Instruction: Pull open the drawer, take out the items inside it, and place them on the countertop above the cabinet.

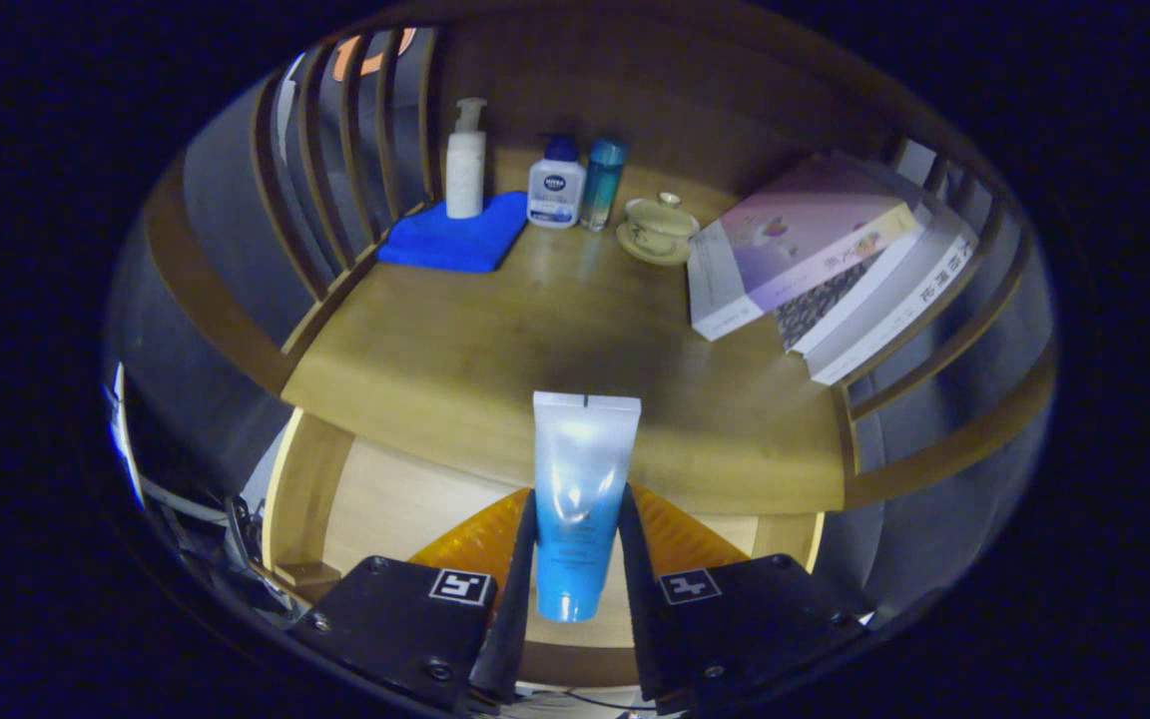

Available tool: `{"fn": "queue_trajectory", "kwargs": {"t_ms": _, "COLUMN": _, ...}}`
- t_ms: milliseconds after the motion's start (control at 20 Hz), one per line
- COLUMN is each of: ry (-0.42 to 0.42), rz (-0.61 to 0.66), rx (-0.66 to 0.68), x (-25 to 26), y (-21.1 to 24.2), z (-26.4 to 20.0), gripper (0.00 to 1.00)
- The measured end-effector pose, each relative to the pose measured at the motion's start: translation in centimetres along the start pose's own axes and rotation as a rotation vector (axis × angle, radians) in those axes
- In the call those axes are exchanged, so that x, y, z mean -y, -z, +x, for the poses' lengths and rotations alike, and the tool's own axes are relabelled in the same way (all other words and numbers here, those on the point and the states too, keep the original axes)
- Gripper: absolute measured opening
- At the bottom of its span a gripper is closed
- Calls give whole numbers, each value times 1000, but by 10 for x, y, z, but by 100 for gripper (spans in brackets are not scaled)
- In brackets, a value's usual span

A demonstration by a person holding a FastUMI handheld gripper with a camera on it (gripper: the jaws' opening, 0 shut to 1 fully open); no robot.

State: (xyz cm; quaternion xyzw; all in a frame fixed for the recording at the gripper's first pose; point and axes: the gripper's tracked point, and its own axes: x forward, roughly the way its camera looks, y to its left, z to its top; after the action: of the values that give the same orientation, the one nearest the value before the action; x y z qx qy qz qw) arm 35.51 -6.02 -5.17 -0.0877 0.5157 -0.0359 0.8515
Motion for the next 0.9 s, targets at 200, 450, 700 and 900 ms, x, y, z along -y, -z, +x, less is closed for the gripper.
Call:
{"fn": "queue_trajectory", "kwargs": {"t_ms": 200, "ry": 31, "rz": 11, "rx": 19, "x": 5, "y": -28, "z": 11, "gripper": 48}}
{"fn": "queue_trajectory", "kwargs": {"t_ms": 450, "ry": 84, "rz": 60, "rx": 38, "x": 17, "y": -43, "z": 42, "gripper": 48}}
{"fn": "queue_trajectory", "kwargs": {"t_ms": 700, "ry": 104, "rz": 67, "rx": 49, "x": 22, "y": -55, "z": 60, "gripper": 47}}
{"fn": "queue_trajectory", "kwargs": {"t_ms": 900, "ry": 107, "rz": 66, "rx": 94, "x": 15, "y": -66, "z": 73, "gripper": 48}}
